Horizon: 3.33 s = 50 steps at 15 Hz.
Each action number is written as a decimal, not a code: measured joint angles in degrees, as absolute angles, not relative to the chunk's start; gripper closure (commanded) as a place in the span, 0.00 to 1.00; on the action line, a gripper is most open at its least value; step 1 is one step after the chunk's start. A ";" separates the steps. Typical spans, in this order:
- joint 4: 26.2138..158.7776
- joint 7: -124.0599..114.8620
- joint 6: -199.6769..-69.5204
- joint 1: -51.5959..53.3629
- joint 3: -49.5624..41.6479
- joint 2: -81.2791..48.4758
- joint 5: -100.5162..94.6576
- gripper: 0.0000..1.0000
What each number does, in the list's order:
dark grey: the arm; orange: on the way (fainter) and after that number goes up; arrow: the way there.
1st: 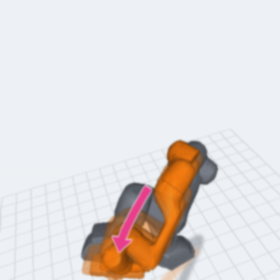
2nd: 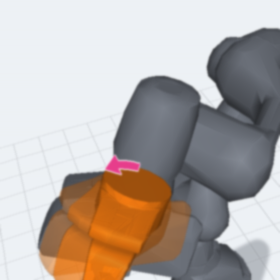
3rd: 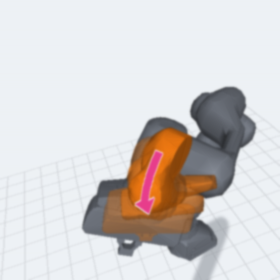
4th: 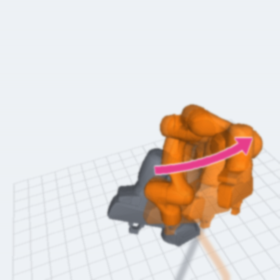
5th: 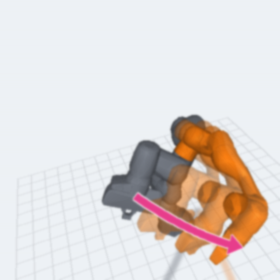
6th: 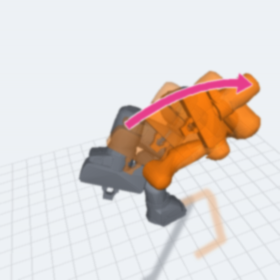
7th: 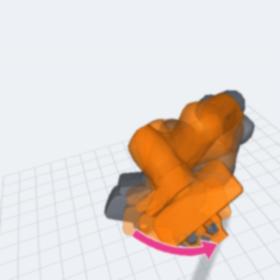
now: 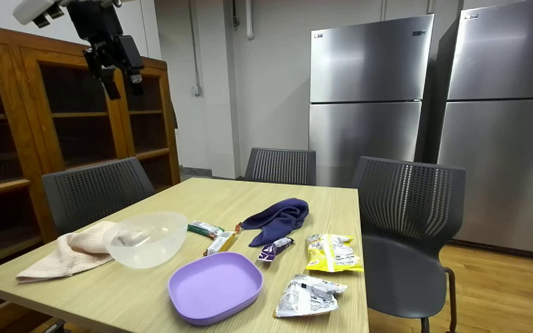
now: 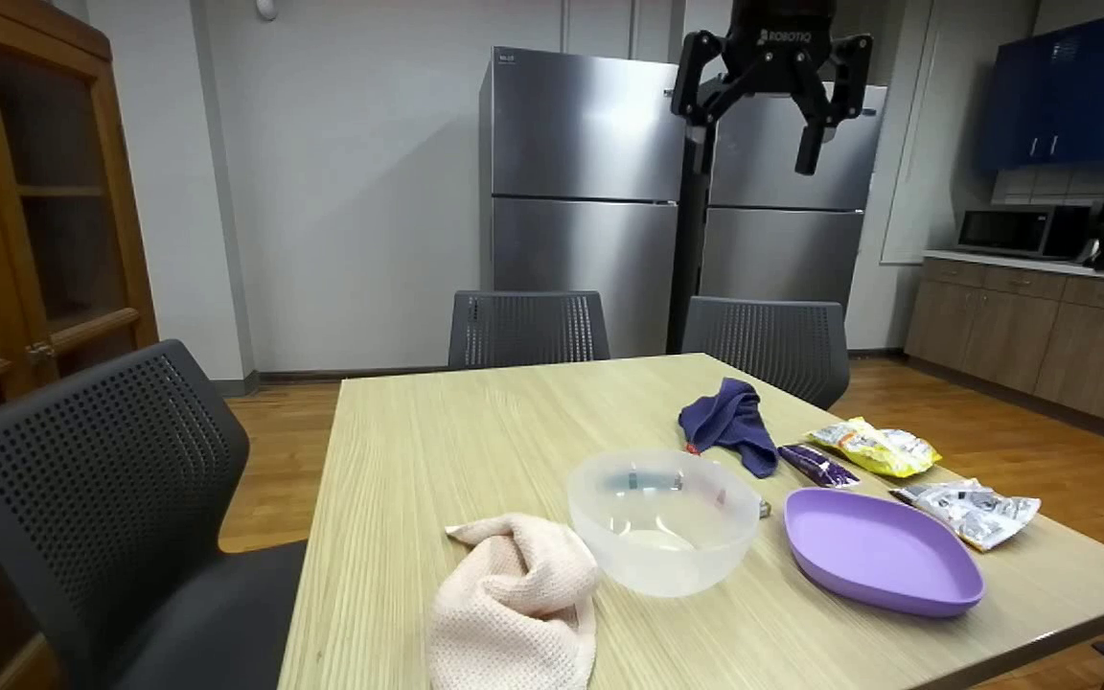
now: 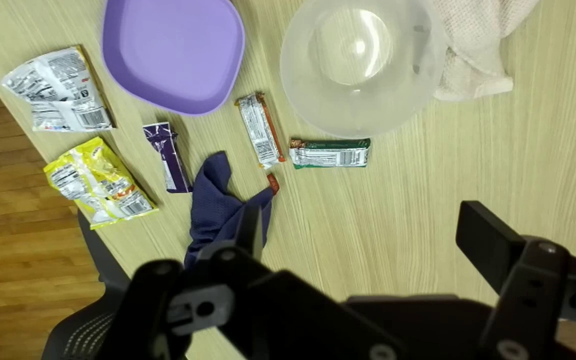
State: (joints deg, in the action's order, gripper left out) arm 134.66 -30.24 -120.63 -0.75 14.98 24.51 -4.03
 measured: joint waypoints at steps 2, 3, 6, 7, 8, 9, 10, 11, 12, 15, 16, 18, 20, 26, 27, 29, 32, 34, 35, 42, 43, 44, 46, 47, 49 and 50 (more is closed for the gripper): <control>134.98 -30.24 -120.76 -1.00 14.48 23.18 -6.67 0.00; 135.17 -30.15 -121.03 -1.05 14.00 22.33 -7.74 0.00; 136.13 -28.43 -122.50 -1.08 11.81 19.67 -9.35 0.00; 136.59 -27.14 -123.48 -1.06 10.90 18.90 -9.35 0.00; 137.03 -25.60 -124.50 -1.05 9.82 18.03 -9.30 0.00; 137.46 -24.31 -125.52 -1.06 8.75 17.15 -9.27 0.00; 137.86 -22.88 -126.52 -1.05 7.63 16.11 -9.13 0.00; 138.17 -21.49 -127.37 -1.06 6.62 15.02 -8.99 0.00; 138.42 -20.16 -128.12 -1.07 5.64 13.83 -8.95 0.00; 138.72 -16.10 -129.80 -1.08 3.04 9.69 -8.64 0.00; 138.71 -14.94 -130.33 -1.09 2.27 8.22 -8.53 0.00; 138.55 -13.31 -131.16 -1.14 0.92 5.26 -8.48 0.00; 137.99 -12.27 -131.89 -1.19 -0.13 2.37 -8.48 0.00; 133.39 -10.41 -132.41 -1.38 -1.86 -5.91 -7.70 0.00; 132.60 -10.43 -132.36 -1.38 -1.97 -6.77 -7.45 0.00; 131.56 -10.44 -132.24 -1.38 -2.11 -7.46 -7.22 0.00; 131.29 -10.44 -132.21 -1.38 -2.15 -7.50 -7.15 0.00; 131.27 -10.44 -132.20 -1.38 -2.15 -7.50 -7.15 0.00; 131.31 -10.44 -132.44 -1.33 -2.15 -7.53 -7.21 0.00; 131.37 -10.22 -137.99 -0.61 -2.12 -10.51 -7.21 0.00; 131.36 -10.20 -139.21 -0.61 -2.17 -11.35 -7.21 0.00; 131.30 -9.78 -140.46 -0.63 -2.19 -12.30 -7.21 0.00; 131.11 -8.03 -143.00 -0.70 -2.20 -14.33 -7.07 0.00; 130.97 -7.18 -144.12 -0.75 -2.20 -15.27 -6.93 0.00; 130.47 -5.60 -145.98 -0.92 -2.21 -17.14 -6.76 0.00; 130.09 -4.92 -146.56 -1.05 -2.23 -18.01 -6.70 0.00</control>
State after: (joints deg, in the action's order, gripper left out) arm 130.09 -4.92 -146.56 -1.05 -2.23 -18.01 -6.70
